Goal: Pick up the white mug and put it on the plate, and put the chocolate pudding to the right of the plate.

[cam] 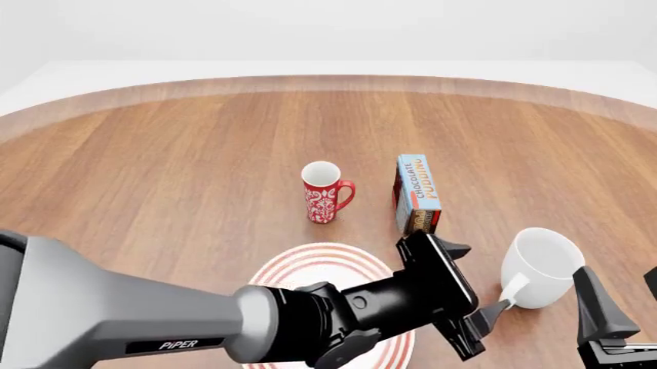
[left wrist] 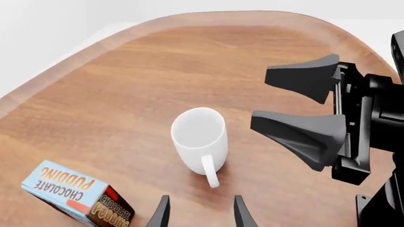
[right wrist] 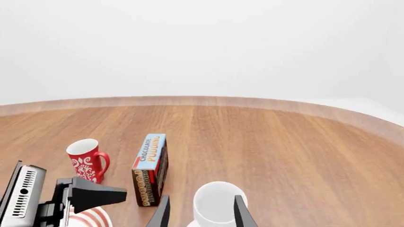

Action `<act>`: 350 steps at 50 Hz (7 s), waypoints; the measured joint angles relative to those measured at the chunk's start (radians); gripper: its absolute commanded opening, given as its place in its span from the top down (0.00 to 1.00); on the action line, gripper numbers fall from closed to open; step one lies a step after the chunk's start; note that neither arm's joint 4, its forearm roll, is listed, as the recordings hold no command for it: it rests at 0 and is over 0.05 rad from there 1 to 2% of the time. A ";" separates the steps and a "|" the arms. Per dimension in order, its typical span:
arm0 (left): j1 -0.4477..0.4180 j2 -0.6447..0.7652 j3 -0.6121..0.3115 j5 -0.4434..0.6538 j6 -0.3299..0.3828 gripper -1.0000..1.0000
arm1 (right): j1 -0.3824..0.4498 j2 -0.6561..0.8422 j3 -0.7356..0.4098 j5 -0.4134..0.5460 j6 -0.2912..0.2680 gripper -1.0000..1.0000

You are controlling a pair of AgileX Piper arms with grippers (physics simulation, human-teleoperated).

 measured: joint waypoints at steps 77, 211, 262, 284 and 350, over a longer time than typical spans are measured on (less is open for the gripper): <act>0.005 0.143 -0.176 0.034 -0.049 0.00 | 0.002 0.002 0.000 -0.004 0.000 0.00; 0.000 0.417 -0.393 0.056 -0.145 0.00 | 0.002 -0.001 0.001 -0.005 0.009 0.00; -0.008 0.470 -0.456 0.082 -0.154 1.00 | 0.002 -0.001 0.000 -0.004 0.009 0.00; 0.000 0.459 -0.440 0.073 -0.151 1.00 | 0.002 -0.001 0.000 -0.004 0.009 0.00; 0.064 0.164 -0.144 -0.033 -0.115 1.00 | 0.003 0.001 -0.001 -0.007 0.006 0.00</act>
